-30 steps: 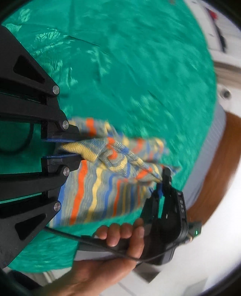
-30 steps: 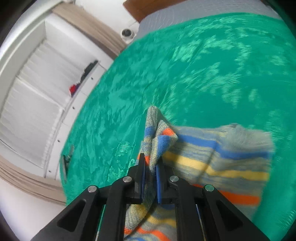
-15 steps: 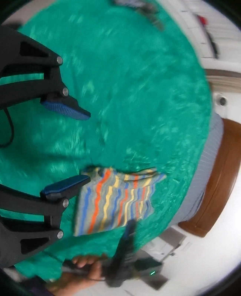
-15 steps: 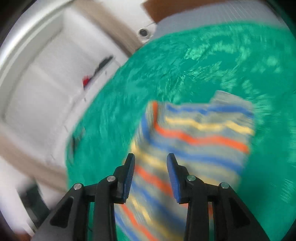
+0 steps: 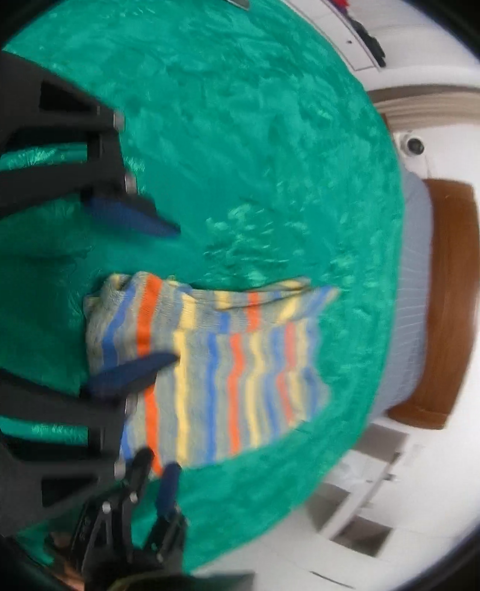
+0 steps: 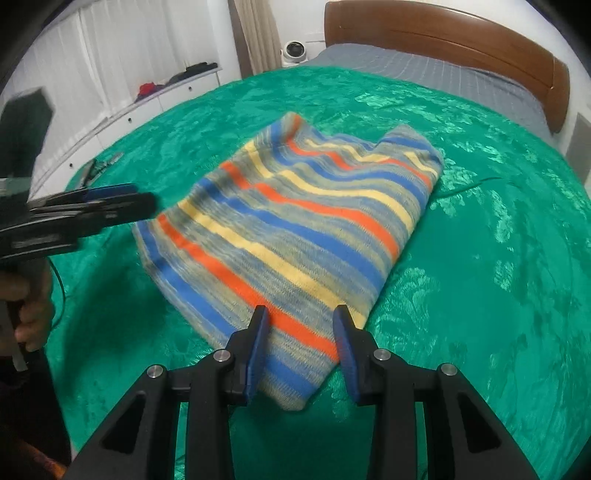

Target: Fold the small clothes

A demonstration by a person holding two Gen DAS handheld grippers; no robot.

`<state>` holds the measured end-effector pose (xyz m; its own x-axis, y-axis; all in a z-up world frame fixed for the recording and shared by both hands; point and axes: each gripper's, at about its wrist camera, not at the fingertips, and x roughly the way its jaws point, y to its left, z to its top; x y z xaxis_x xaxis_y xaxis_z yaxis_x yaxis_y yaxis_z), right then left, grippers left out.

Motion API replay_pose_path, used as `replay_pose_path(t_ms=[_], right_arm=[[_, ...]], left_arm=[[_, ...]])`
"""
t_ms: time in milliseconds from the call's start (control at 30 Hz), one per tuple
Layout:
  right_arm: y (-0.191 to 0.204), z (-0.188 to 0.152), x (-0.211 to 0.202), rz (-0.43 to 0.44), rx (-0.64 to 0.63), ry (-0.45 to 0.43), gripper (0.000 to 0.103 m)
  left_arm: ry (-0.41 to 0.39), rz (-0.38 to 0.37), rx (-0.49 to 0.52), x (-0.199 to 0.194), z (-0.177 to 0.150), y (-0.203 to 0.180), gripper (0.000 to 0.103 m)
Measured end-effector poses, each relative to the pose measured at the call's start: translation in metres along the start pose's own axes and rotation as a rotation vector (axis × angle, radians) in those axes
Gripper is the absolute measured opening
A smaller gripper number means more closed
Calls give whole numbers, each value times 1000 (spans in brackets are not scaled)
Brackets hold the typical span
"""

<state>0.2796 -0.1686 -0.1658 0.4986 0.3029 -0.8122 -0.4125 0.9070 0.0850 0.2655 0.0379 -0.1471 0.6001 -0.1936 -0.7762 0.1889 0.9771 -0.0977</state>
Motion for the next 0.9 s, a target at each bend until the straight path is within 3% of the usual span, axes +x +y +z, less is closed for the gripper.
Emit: replay_pose_path(t_ms=[33, 133, 200, 267, 333, 500, 700, 800, 900], right_arm=[[-1, -2, 0, -4, 4, 1, 37], [-6, -10, 0, -4, 30, -1, 38], [-8, -12, 0, 1, 44, -1, 39], [-10, -14, -3, 3, 49, 8, 41], [-15, -16, -7, 15, 54, 28, 44], [-34, -3, -24, 21, 103, 10, 47], [-54, 58, -23, 12, 133, -65, 47], [-53, 84, -3, 33, 132, -65, 47], [-57, 92, 30, 57, 159, -8, 47]], left_arm=[[31, 7, 1, 6, -3, 0, 33], [72, -10, -38, 13, -19, 10, 33], [67, -7, -31, 9, -26, 13, 38], [74, 13, -7, 0, -28, 14, 53], [70, 20, 3, -14, -25, 17, 61], [6, -60, -34, -30, 13, 27, 77], [22, -40, 13, 20, 69, 14, 78], [80, 0, -16, 54, 77, 24, 78], [119, 49, -60, 76, 71, 44, 75]])
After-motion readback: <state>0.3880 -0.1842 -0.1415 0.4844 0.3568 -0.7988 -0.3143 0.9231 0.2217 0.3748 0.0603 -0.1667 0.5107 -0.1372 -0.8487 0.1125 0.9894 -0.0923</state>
